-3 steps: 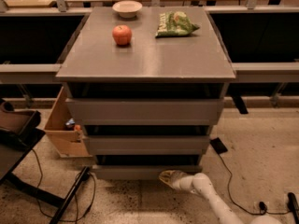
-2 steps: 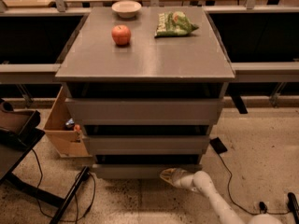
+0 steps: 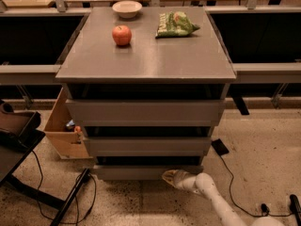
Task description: Close bottom drawer
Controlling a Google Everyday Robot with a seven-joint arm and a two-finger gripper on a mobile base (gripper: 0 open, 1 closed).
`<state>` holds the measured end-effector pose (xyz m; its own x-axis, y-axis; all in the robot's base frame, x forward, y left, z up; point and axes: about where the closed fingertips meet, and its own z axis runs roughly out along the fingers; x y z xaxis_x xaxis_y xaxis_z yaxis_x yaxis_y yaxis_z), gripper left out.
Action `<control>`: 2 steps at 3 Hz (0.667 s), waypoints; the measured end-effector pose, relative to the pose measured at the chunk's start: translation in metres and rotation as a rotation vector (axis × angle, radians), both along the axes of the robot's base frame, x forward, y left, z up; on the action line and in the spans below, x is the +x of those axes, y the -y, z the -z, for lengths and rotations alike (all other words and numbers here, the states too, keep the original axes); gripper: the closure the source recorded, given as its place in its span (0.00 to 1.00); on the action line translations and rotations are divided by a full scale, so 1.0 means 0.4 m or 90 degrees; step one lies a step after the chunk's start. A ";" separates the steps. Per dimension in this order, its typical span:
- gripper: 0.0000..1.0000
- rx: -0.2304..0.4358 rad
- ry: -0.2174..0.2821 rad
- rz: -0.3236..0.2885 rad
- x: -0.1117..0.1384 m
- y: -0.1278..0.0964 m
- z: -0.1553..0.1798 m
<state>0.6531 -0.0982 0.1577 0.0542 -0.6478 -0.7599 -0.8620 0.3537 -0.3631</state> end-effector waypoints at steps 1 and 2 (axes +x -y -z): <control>0.10 0.000 0.000 0.000 0.000 0.000 0.000; 0.00 0.000 0.000 0.000 0.000 0.000 0.000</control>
Offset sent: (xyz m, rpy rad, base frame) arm 0.0000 0.0000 0.0000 0.0000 0.0000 0.0000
